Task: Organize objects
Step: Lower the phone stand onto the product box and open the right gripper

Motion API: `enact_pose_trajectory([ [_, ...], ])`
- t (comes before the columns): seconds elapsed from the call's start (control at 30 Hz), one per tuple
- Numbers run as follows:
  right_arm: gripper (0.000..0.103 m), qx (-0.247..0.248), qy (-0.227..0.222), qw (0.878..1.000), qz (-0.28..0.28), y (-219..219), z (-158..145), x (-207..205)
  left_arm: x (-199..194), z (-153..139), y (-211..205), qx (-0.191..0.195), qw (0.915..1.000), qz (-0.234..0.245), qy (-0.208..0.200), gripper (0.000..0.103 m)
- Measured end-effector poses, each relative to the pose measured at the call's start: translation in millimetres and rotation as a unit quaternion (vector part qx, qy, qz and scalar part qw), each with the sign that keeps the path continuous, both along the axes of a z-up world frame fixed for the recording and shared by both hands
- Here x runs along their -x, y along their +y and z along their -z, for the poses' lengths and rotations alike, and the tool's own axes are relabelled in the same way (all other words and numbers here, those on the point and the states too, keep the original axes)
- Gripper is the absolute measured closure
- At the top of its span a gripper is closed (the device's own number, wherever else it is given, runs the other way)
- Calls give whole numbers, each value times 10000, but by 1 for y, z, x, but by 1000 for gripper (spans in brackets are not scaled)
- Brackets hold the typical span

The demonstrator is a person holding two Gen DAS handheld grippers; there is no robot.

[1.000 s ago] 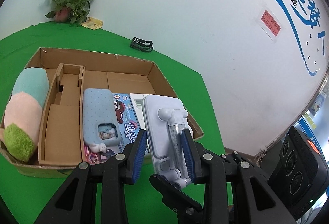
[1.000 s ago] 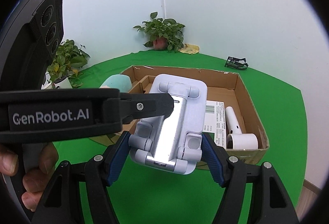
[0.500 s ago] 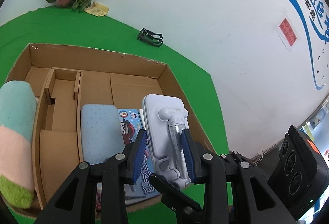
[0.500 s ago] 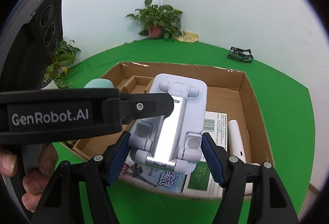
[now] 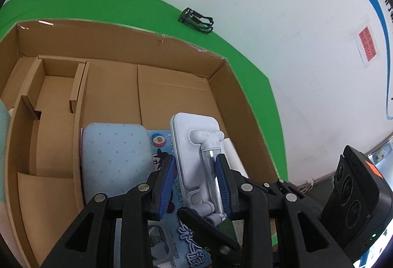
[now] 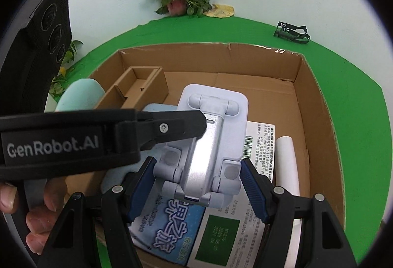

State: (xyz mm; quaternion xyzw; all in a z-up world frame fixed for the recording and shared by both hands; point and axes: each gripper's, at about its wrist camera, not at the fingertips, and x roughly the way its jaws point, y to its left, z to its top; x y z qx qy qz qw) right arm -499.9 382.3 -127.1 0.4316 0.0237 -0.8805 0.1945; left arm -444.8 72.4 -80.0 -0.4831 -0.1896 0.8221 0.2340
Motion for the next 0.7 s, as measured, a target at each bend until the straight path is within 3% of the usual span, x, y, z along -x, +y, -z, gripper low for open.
enact_pose_trajectory([
  [0.27,34,2,-263,9997,24,0,18,11,9,25,-1,-81,9993,-108,-358,68],
  [0.43,33,104,-299,9995,47,2,16,9,-4,6,-4,10,9999,-88,-142,55],
  [0.53,27,235,-161,9995,107,6,8,0,-25,-17,-15,18,9996,-216,177,45],
  [0.6,13,297,327,9984,338,14,-4,-15,-43,-36,-23,251,9972,-412,574,38],
  [0.67,0,286,791,9951,518,18,-14,-35,-70,-55,-31,788,9868,-699,1233,18],
  [0.7,1,249,928,9940,524,17,-15,-44,-90,-64,-33,1289,9723,-963,1698,12],
])
